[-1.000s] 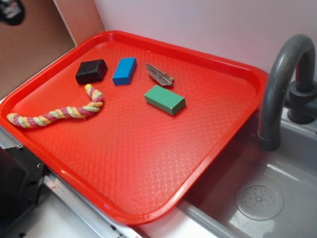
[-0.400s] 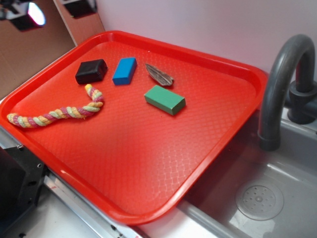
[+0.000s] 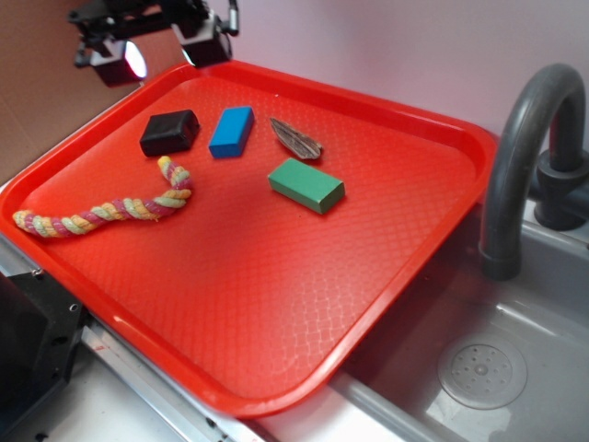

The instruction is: Grab the blue block.

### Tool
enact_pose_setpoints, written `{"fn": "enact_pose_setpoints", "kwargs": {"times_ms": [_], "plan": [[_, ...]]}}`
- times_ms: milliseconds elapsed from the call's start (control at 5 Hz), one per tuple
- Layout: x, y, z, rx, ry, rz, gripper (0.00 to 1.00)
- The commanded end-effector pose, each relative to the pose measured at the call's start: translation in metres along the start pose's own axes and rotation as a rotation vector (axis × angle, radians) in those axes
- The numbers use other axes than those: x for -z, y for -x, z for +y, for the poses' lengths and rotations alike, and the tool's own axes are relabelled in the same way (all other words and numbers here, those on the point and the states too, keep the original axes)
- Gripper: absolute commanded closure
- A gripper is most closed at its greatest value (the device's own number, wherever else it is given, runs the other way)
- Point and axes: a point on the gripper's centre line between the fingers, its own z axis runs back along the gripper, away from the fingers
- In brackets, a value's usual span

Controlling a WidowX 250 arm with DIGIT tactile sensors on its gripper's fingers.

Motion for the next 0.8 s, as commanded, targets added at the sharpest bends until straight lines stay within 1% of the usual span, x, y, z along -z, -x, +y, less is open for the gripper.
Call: {"fn": "enact_pose_setpoints", "kwargs": {"times_ms": [0,200,400,600], "plan": [[0.033,-0.031,-0.014,0.037,0.018,-0.036,0.00],[0.057,-0.041,-0.018,0.046,0.021,0.000,0.00],[0.069,-0.045,-0.019,0.047,0.021,-0.005,0.00],[0.083,-0.044,-0.022,0.072,0.001,0.002,0.00]]}}
